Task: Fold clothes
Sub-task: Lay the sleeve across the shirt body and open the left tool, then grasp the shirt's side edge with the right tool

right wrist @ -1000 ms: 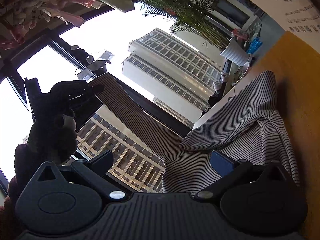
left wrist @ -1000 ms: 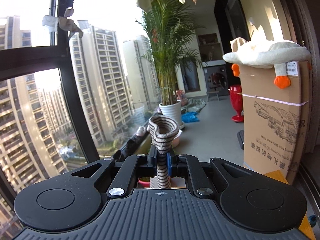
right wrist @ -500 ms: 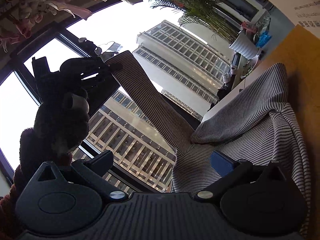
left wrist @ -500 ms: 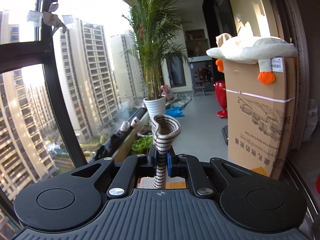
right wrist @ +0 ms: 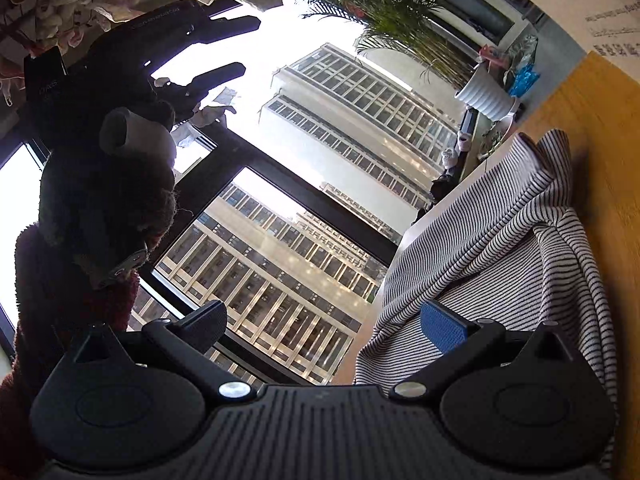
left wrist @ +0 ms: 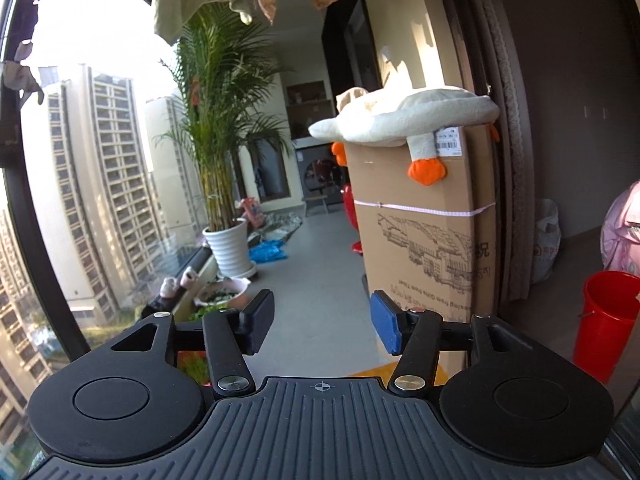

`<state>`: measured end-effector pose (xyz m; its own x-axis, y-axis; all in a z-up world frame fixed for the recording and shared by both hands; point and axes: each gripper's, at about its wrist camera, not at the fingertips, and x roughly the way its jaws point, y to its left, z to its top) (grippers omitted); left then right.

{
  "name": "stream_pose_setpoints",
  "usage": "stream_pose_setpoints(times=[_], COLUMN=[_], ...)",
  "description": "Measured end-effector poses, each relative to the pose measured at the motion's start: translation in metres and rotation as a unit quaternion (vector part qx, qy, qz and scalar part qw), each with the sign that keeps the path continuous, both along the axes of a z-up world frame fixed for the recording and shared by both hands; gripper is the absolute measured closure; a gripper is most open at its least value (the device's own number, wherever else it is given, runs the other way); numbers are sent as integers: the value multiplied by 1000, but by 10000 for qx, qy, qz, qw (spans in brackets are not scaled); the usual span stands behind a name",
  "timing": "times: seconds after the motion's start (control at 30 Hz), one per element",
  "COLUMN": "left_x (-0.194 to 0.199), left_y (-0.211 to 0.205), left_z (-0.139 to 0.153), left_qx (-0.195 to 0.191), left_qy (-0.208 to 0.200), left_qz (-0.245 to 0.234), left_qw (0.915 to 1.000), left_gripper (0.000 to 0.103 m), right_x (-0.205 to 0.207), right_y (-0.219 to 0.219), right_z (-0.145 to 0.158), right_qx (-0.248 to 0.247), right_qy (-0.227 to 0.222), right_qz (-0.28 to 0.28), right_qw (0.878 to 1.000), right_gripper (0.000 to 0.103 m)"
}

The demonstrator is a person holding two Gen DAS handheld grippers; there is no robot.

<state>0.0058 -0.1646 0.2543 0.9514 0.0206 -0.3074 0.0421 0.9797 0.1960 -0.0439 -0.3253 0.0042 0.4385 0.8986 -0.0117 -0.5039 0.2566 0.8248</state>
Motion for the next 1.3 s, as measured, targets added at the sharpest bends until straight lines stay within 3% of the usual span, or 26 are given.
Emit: stream_pose_setpoints(times=[0.07, 0.27, 0.37, 0.5, 0.63, 0.8, 0.93, 1.0, 1.17, 1.3], left_x=[-4, -17, -24, -33, -49, -70, -73, -76, -86, -83], left_y=[-3, 26, 61, 120, 158, 168, 178, 181, 191, 186], left_z=[-6, -47, -75, -111, -147, -186, -216, -228, -244, -248], left_qx=[43, 74, -11, -578, -1150, -1471, -1924, -1992, -2304, -2136], left_qy=[84, 635, 1022, 1676, 2117, 2233, 2390, 2397, 1937, 1819], left_qz=[-100, -29, 304, 798, 951, 681, 613, 573, 398, 398], left_qw=[9999, 9980, 9943, 9809, 9659, 9612, 9498, 9485, 9528, 9590], left_gripper=[26, 10, 9, 9, 9, 8, 7, 6, 0, 0], right_x=[0, -7, -11, -21, -18, -12, -10, -11, -20, -19], right_y=[0, 12, 30, 54, 75, 77, 76, 77, 77, 82], right_z=[0, 5, 9, 11, 4, -4, -4, -4, -9, -6], right_qx=[-38, -632, -1166, -1915, -2747, -2839, -2761, -2756, -2596, -2812], right_qy=[0, -217, -367, -646, -517, -189, -133, -132, -229, -301], right_qz=[-29, -162, 51, 150, -15, 100, 80, 39, -190, -140], right_qw=[10000, 9976, 9925, 9793, 9601, 9586, 9610, 9612, 9653, 9591], right_gripper=[0, 0, 0, 0, 0, 0, 0, 0, 0, 0])
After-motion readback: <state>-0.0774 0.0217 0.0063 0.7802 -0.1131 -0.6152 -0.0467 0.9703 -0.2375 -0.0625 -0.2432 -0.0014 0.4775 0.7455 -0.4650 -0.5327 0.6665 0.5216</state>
